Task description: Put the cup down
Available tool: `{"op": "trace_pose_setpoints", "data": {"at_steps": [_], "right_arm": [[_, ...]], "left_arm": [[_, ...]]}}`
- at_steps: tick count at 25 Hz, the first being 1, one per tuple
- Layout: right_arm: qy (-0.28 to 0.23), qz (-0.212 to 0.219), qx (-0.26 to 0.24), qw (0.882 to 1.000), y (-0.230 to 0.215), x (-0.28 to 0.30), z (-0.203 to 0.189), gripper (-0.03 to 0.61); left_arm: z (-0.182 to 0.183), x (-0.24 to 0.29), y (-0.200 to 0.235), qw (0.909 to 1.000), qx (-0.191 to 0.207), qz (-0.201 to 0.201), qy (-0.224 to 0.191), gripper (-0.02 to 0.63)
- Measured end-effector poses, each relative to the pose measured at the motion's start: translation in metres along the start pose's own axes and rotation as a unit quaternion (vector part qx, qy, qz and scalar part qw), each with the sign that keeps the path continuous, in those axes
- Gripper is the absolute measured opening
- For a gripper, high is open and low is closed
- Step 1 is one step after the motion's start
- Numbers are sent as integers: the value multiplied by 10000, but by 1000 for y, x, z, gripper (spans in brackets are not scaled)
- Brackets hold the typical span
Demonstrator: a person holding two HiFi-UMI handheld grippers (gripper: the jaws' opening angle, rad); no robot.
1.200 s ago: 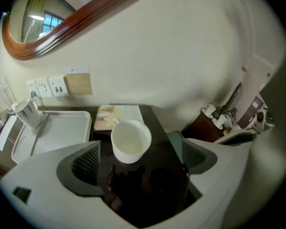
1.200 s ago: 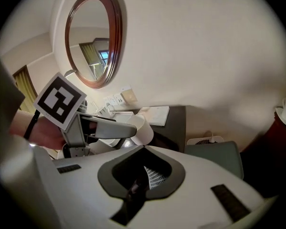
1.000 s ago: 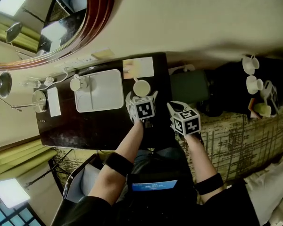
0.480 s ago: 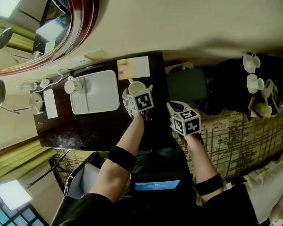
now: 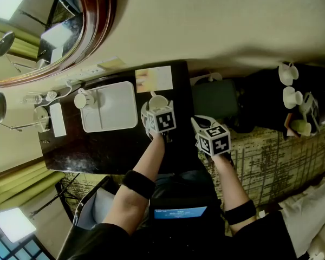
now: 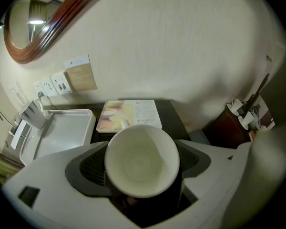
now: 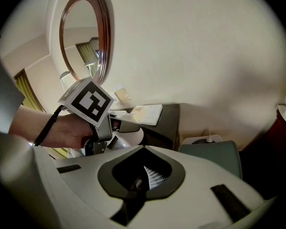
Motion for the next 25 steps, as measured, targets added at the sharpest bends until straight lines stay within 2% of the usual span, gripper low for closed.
{"op": "trace_pose_setpoints", "data": {"at_steps": [2,5,13,20,25], "right_arm": [[-4,30,-42,10000,6,1,2,2],[-8,82,-123,9999,17,1,4,2],[78,413,-483,9979,66,12,11,2],[255,885,-1010,9906,131,37,21,2],[406,1330,-1425,9800,189,61,32,2]], "left_arm": [[3,-13,2,10000,40,34,38,419],[9,-23,-2,9995,60,-283,-101,419],[16,-74,23,9973,46,-588,-439,419],[1,-110,90,9978,-100,-258,-596,419],[-14,-128,152,9971,-403,105,-644,419]]}}
Point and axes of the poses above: the fingertips, and each gripper's own axes: x forward along the fingers, y to its left, z out of its top, the point moved 5 cm from there along -x, backward along the fingers, and after that the axes turned 2 degrees about -z, right-handed, at the moved point
